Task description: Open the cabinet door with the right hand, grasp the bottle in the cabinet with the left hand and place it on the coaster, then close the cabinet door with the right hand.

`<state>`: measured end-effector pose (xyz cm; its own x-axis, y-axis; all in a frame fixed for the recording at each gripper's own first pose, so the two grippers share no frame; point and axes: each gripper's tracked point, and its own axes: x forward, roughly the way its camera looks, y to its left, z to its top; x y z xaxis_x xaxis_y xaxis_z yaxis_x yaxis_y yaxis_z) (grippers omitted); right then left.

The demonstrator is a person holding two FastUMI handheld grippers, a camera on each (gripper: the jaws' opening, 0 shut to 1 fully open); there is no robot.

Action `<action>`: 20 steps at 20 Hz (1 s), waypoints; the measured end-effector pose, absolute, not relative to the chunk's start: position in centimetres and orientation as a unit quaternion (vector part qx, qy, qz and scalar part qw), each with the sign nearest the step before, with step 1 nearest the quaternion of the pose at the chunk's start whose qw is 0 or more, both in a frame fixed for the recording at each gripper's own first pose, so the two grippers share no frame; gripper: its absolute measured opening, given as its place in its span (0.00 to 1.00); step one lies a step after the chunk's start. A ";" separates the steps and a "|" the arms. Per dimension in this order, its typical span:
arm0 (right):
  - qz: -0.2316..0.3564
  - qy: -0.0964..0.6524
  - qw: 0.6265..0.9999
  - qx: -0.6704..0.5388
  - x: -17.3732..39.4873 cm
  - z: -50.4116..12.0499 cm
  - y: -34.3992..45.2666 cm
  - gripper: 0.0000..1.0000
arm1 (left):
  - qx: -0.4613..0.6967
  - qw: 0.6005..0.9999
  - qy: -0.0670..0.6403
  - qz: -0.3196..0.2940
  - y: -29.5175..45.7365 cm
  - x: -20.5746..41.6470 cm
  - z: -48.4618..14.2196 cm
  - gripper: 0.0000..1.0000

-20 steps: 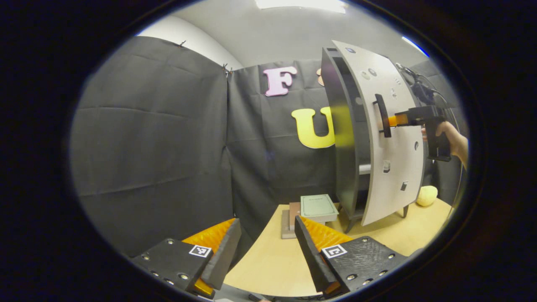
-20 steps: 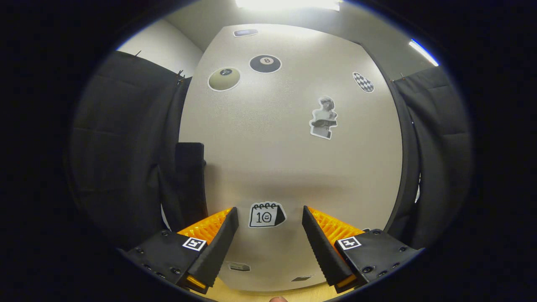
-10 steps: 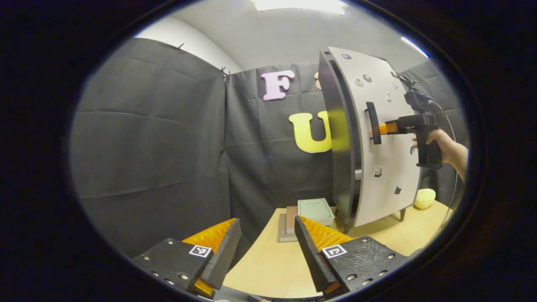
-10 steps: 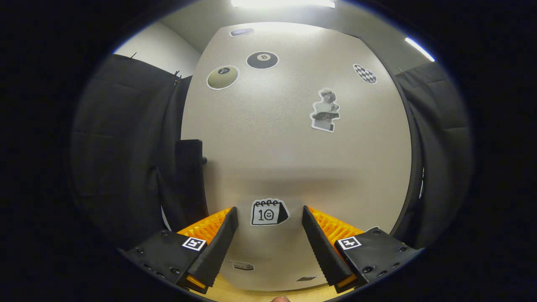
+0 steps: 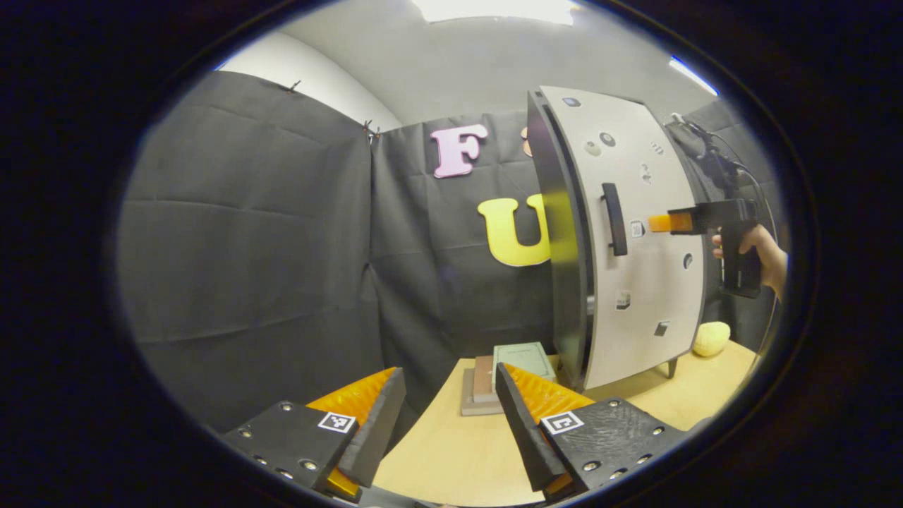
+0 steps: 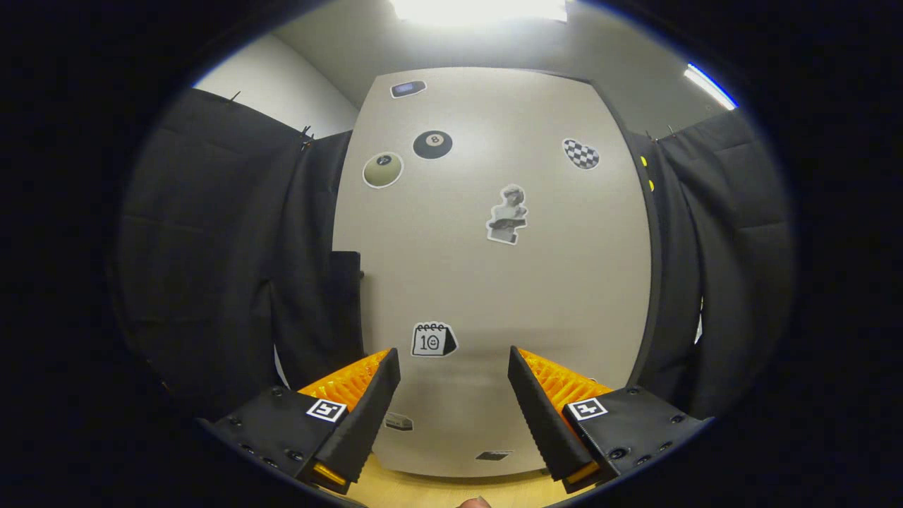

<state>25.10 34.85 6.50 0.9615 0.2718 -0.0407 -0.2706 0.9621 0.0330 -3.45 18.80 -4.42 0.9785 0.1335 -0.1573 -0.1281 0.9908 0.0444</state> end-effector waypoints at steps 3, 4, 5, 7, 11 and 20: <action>0.126 0.012 0.992 0.004 22.2 7.2 31.3 0.98 | 0.012 0.997 0.065 0.049 16.2 -1.9 -2.9 0.77; 0.121 0.008 0.993 0.006 21.2 7.6 29.8 0.98 | 0.010 0.997 0.061 0.041 15.1 -1.4 -2.5 0.80; 0.114 0.004 0.993 0.010 20.4 7.8 28.5 0.99 | 0.009 0.998 0.057 0.034 14.0 -0.9 -2.0 0.80; 0.101 -0.004 0.995 0.017 18.5 8.3 25.7 0.95 | 0.007 0.998 0.051 0.020 12.0 0.0 -1.1 0.80; 0.067 -0.007 0.998 0.016 15.5 8.0 19.7 0.99 | -0.003 0.999 0.046 -0.006 7.5 1.5 -0.2 0.77; 0.008 0.004 0.999 0.041 11.1 4.5 10.8 0.98 | 0.002 0.999 0.030 -0.037 1.4 2.4 1.5 0.77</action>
